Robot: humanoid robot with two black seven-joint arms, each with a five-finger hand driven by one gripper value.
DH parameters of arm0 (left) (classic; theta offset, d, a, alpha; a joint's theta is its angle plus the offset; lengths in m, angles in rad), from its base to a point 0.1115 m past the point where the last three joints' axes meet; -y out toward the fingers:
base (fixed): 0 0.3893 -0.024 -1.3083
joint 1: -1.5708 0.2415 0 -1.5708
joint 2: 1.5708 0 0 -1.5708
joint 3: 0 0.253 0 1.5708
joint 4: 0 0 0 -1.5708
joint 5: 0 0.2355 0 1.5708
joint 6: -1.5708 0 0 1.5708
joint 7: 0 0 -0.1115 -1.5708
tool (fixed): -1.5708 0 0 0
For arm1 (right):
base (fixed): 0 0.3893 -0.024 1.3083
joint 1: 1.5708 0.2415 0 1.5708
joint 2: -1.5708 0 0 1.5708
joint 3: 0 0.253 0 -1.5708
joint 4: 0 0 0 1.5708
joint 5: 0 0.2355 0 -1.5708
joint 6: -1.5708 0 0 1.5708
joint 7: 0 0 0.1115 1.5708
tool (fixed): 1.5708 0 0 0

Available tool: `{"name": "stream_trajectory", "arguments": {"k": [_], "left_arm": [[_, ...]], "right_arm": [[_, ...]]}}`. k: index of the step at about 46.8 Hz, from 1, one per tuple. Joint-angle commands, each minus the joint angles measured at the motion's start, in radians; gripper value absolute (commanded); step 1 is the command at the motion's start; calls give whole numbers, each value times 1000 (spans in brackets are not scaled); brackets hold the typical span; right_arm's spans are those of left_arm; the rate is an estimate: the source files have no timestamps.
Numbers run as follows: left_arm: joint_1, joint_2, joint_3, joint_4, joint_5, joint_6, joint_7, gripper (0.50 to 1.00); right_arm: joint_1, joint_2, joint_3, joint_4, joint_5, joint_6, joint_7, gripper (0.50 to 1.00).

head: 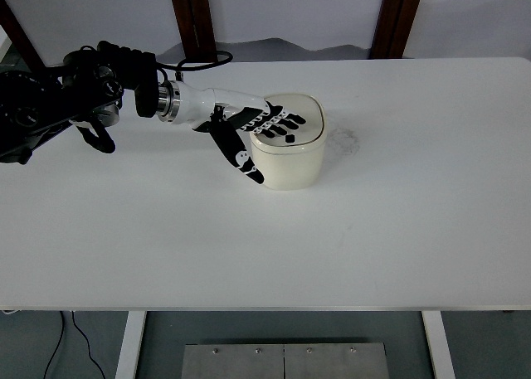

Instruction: Open trash bin

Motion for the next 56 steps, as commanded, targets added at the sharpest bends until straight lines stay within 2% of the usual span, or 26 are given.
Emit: {"name": "stream_trajectory", "arguments": {"k": [1, 19, 28, 56], "left_arm": [[-8, 2, -4, 1, -1, 0, -1, 1000], [-22, 5, -12, 7, -18, 8, -2, 1000], [6, -16, -10, 5, -19, 95, -4, 1000], [31, -28, -9, 1, -19, 97, -7, 1000]], "right_arm": [[0, 0, 0, 0, 0, 0, 0, 991], [0, 0, 0, 0, 0, 0, 0, 991], [0, 0, 0, 0, 0, 0, 0, 991], [0, 0, 0, 0, 0, 0, 0, 991]]}}
